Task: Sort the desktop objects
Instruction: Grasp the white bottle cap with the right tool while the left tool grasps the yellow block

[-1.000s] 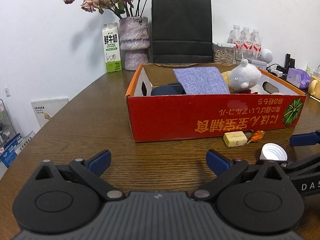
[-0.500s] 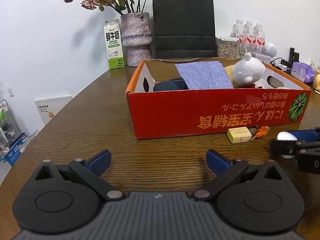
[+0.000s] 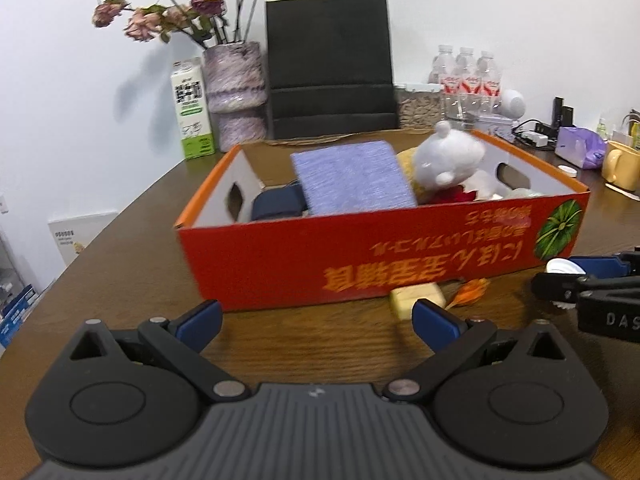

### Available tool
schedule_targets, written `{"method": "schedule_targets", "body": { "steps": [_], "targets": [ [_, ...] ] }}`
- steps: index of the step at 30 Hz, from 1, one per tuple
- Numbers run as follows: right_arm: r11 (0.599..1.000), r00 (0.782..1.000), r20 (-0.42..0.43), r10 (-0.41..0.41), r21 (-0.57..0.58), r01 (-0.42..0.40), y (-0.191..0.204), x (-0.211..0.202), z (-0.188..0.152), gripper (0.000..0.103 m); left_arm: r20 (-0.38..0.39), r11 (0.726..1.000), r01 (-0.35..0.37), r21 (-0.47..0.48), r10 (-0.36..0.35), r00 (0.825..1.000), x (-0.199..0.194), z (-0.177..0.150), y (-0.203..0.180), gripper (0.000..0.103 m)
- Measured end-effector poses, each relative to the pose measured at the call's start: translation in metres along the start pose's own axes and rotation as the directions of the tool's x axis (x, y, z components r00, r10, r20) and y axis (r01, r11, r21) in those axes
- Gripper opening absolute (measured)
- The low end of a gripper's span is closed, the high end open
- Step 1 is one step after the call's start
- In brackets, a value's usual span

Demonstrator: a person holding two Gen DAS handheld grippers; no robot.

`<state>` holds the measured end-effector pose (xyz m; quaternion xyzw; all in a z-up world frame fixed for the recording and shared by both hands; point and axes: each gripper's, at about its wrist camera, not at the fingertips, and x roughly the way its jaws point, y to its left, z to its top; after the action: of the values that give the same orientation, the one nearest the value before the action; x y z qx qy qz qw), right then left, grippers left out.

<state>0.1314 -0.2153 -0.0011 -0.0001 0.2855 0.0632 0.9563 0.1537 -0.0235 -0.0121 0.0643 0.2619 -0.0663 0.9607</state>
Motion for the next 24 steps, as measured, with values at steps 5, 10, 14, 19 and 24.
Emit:
{"method": "schedule_targets", "body": {
  "steps": [5,10,14,19,24],
  "targets": [
    [1.000,1.000,0.000,0.005,0.017,-0.005,-0.008,0.001,0.000,0.039,-0.017,0.999,0.032,-0.010,-0.032,0.999,0.010,0.007,-0.015,0.103],
    [0.999,1.000,0.003,0.007,0.038,-0.007,-0.016,0.000,0.000,0.039,-0.051,0.999,0.035,-0.033,-0.037,0.998,0.023,0.012,-0.025,0.101],
    [0.999,1.000,0.007,0.012,0.047,-0.012,-0.019,-0.001,0.000,0.039,-0.072,0.998,0.031,-0.046,-0.034,0.997,0.030,0.013,-0.030,0.090],
    [0.999,1.000,0.005,0.024,0.044,-0.024,-0.019,0.000,0.000,0.039,-0.088,0.998,0.025,-0.063,-0.030,0.996,0.035,0.013,-0.033,0.080],
    [0.999,1.000,0.003,0.029,0.038,-0.029,-0.018,0.000,0.000,0.039,-0.088,0.996,0.040,-0.079,-0.047,0.995,0.035,0.013,-0.034,0.063]
  ]
}}
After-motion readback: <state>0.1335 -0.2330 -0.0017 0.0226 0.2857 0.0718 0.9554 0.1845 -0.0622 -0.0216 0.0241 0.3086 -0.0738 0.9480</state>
